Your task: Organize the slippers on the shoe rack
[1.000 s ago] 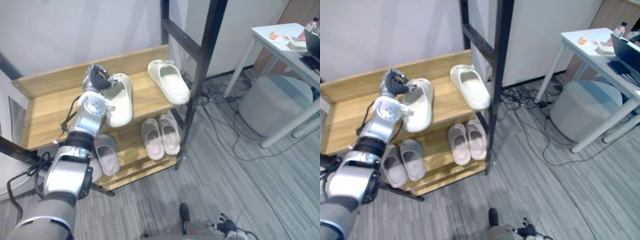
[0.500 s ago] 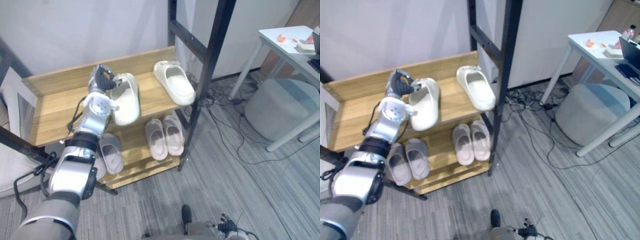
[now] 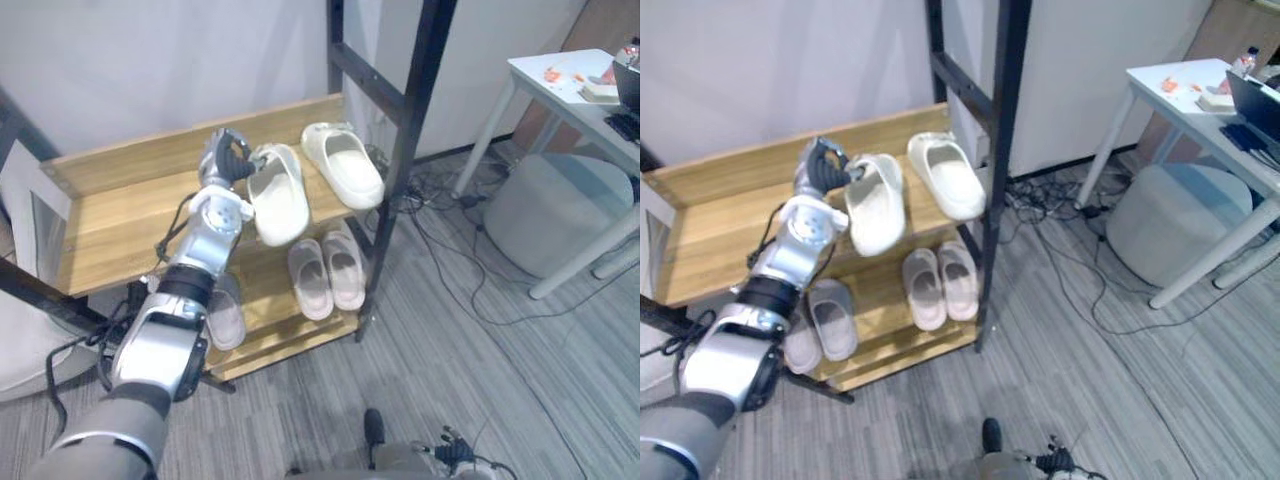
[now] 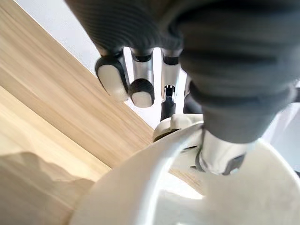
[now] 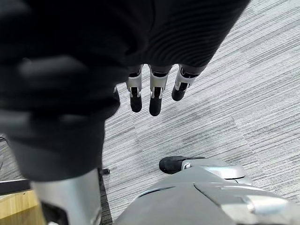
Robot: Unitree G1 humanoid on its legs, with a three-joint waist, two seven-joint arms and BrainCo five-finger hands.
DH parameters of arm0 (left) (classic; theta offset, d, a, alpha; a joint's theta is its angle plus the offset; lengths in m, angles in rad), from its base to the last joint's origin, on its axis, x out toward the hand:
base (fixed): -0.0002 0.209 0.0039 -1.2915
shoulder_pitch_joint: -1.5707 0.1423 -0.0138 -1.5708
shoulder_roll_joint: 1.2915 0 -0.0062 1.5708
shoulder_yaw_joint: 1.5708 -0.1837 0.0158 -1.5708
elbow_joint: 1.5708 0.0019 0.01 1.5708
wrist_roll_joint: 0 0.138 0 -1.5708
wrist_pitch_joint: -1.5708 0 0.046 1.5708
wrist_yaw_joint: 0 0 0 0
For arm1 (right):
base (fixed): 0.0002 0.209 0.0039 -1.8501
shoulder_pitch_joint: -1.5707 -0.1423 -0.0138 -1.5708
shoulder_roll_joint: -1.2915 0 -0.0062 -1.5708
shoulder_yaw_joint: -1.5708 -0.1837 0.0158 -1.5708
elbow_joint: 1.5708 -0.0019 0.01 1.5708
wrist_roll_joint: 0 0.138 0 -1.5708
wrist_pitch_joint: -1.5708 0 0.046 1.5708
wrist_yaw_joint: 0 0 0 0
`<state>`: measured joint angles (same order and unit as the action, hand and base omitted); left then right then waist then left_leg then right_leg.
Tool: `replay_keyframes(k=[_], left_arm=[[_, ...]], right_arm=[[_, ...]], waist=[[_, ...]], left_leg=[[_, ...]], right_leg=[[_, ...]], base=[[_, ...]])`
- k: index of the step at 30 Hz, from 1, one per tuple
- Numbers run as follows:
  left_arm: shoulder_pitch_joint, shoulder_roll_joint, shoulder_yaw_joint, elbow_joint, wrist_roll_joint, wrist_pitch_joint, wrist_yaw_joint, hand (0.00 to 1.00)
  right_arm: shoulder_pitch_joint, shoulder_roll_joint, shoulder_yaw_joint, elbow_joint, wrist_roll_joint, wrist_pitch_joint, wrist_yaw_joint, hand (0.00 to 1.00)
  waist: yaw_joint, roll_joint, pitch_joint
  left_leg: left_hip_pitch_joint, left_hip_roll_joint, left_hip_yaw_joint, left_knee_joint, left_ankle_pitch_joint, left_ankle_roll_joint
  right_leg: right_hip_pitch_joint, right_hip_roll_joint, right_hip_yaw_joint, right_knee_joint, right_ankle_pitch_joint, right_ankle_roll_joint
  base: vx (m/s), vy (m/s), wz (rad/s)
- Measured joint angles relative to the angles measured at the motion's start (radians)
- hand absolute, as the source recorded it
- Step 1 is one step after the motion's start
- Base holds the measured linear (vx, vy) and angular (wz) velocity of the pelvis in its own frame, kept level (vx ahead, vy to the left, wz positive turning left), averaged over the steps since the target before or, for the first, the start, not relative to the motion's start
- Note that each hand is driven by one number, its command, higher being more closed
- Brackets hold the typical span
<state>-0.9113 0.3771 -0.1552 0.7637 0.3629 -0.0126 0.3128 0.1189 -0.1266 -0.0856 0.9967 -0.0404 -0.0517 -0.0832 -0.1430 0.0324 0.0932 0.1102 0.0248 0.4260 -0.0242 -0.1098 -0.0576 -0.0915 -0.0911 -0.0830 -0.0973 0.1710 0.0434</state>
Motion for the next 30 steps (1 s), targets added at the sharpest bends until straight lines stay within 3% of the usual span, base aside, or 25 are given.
replay_keyframes(k=[16, 17, 30], left_arm=[[-0.079, -0.013, 0.037, 0.054, 0.008, 0.021, 0.020, 1.00], [-0.085, -0.013, 0.039, 0.054, 0.008, 0.021, 0.027, 0.00], [-0.172, -0.024, 0.039, 0.033, 0.007, 0.030, 0.054, 0.00]], right_arm=[[0.000, 0.001, -0.029, 0.000, 0.002, -0.012, -0.017, 0.00], [0.000, 0.001, -0.029, 0.000, 0.002, -0.012, -0.017, 0.00], [-0.023, 0.012, -0.032, -0.006, 0.009, -0.020, -0.033, 0.00]], waist=[[-0.012, 0.019, 0.011], [-0.012, 0.019, 0.011], [-0.017, 0.001, 0.038]], left_leg=[[-0.028, -0.001, 0.056, 0.000, -0.007, -0.001], [-0.034, -0.001, 0.057, 0.001, -0.007, -0.001], [-0.153, -0.003, 0.068, 0.156, -0.086, 0.040]], right_leg=[[-0.062, 0.010, 0.052, 0.000, 0.009, -0.005], [-0.067, 0.011, 0.053, 0.000, 0.010, -0.004], [-0.123, -0.028, 0.086, 0.007, 0.040, 0.018]], base=[[-0.01, -0.016, -0.10], [0.00, 0.000, 0.00], [0.00, 0.004, -0.02]])
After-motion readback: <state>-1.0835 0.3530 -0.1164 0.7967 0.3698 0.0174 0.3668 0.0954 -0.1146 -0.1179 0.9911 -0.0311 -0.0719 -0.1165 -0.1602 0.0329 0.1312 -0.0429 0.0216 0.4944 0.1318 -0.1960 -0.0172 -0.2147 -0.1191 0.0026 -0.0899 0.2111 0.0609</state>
